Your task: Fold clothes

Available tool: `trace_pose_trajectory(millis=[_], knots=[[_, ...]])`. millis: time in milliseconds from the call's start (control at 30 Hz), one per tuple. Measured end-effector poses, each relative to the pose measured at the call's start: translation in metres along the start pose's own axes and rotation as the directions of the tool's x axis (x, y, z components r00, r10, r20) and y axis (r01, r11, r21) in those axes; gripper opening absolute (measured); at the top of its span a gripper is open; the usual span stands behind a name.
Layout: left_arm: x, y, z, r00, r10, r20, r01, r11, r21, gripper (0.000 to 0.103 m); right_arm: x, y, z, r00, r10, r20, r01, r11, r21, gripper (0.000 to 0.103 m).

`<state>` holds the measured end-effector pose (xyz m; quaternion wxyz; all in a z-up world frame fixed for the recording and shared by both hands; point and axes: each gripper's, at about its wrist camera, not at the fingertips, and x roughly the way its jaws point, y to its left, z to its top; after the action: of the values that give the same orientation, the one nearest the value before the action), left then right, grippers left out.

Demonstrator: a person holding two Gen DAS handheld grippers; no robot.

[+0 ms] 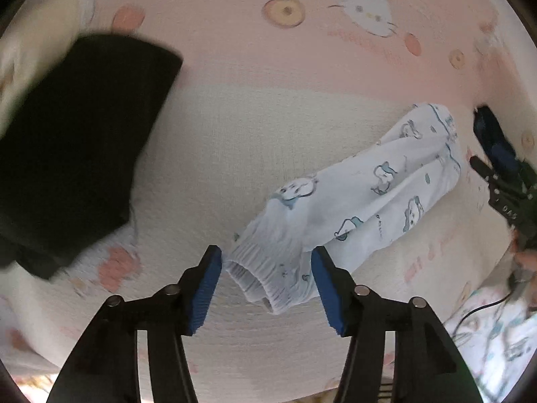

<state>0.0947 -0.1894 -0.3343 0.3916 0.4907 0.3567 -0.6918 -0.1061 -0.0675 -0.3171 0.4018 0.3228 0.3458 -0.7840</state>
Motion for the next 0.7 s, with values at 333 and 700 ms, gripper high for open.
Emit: trace_pose_trajectory(millis=[333,700], knots=[[-0.013,-0.030,-0.012,0.991,0.115,0.065,-0.129,0.946,0.296,0.053,-0.070,0.035,-0.019,0.999,0.031,0.018,-0.034,0.989,0.145,0.078],[-0.029,-0.031,-0.042,0.979,0.132,0.155,-0.198,0.794,0.574,0.053,-0.106,0.125,-0.033,0.991,-0.103,0.088,0.119,0.974,-0.195,0.078]])
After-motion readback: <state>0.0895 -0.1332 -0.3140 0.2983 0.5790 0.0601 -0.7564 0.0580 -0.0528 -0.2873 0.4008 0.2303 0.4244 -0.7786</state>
